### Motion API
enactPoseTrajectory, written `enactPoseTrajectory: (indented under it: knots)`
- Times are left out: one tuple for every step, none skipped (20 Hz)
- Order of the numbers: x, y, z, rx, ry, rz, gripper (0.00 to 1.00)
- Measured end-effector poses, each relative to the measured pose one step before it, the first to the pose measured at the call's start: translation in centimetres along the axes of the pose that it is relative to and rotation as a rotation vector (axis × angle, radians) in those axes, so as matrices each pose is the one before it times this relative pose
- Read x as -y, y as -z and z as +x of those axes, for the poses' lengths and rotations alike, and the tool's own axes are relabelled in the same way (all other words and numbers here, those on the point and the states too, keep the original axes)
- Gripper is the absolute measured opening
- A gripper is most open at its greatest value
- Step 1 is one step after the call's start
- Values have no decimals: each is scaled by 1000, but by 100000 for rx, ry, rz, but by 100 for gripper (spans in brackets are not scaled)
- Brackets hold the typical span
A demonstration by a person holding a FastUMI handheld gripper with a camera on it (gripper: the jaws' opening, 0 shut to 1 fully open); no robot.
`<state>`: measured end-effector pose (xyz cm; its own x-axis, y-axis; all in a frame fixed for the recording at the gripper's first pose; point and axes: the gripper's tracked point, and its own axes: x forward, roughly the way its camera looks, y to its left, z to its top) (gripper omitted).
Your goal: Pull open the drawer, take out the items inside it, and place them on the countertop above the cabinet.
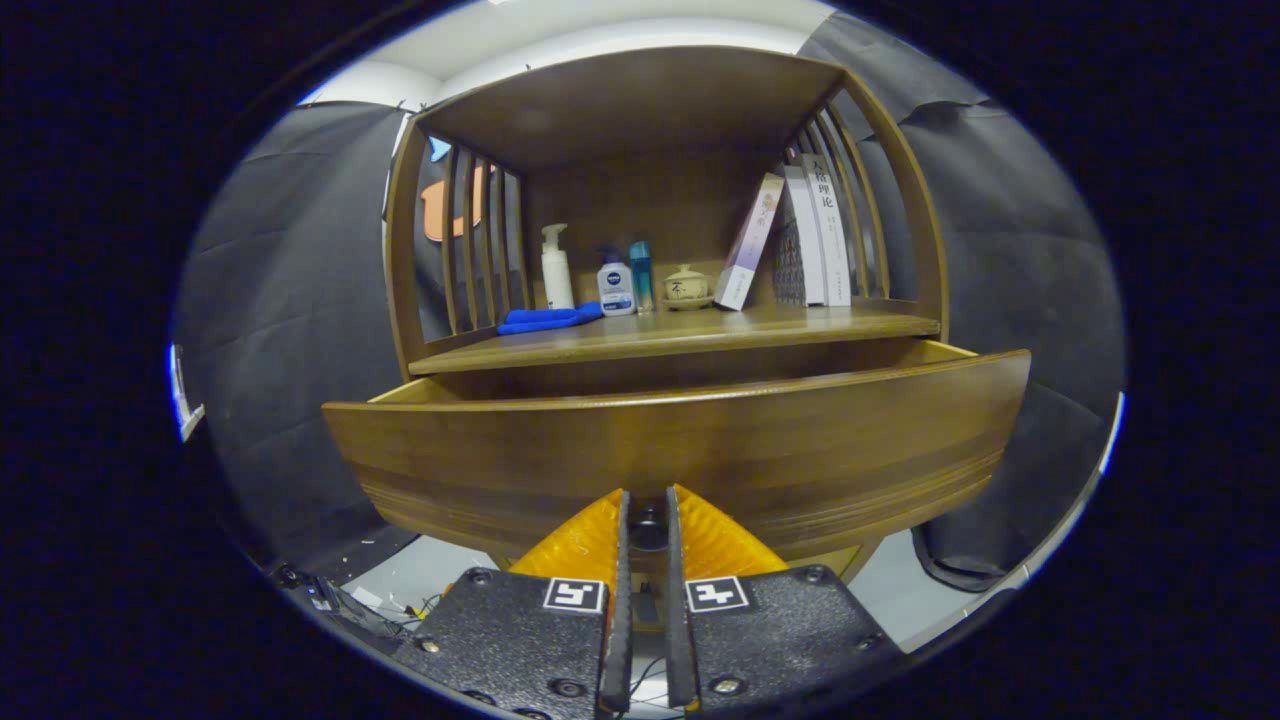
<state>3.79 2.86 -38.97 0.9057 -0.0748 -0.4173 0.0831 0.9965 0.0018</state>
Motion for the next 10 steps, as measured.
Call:
enactPoseTrajectory:
  knots:
    - [-28, 454, -554, -437, -4, -746, 17]
    - [-106, 348, -794, -288, -553, -594, 17]
    - [-171, 193, -351, -243, -557, -1050, 17]
    - [-168, 180, -727, 558, -555, -840, 17]
    - [-137, 211, -477, -389, -634, -1049, 17]
    - [-161, 194, -502, -231, -395, -989, 17]
    - [-21, -9, -373, 63, -140, -612, 17]
    - [-100, -25, -480, 460, -482, -607, 17]
    - [-22, -189, -730, 1100, -285, -792, 17]
    - [68, -150, -918, 802, -497, -1716, 16]
